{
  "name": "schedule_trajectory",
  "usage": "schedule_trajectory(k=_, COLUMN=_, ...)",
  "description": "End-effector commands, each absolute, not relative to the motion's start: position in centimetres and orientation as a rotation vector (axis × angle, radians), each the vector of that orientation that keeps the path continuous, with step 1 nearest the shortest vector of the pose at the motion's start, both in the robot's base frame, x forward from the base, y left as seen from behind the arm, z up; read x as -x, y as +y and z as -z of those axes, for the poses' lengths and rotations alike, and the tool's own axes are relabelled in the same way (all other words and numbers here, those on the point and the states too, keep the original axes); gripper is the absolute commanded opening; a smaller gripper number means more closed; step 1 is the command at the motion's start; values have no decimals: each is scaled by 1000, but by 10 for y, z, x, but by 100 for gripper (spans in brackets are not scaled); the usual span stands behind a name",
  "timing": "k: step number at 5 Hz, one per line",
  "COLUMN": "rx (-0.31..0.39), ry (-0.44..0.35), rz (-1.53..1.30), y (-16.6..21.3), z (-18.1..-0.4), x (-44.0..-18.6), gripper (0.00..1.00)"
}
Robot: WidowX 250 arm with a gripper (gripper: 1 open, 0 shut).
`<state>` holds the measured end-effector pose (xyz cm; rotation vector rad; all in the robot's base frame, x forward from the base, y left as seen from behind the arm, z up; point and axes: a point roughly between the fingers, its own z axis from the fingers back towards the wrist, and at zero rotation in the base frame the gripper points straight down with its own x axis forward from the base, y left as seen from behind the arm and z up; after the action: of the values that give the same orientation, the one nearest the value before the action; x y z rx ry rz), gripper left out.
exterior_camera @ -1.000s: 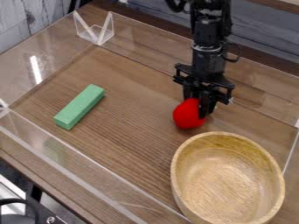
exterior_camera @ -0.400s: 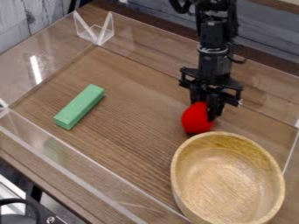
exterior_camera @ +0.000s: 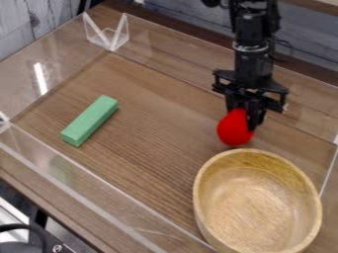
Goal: Move the red object to the right side of the table
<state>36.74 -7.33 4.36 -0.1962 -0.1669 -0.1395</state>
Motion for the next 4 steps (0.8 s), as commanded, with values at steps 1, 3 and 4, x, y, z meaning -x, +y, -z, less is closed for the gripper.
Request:
schedule_trajectory(k=1, rx=208, ry=-275, rz=150, y=-87, z=-75, x=-378, gripper=0)
schedule_trajectory(k=3, rx=210, ry=-276, rz=143, y=-108, z=-61, x=-373, gripper=0)
schedule_trajectory(k=4, rx=208, ry=-279, rz=135, y=-115, z=-50, x=-372, gripper=0)
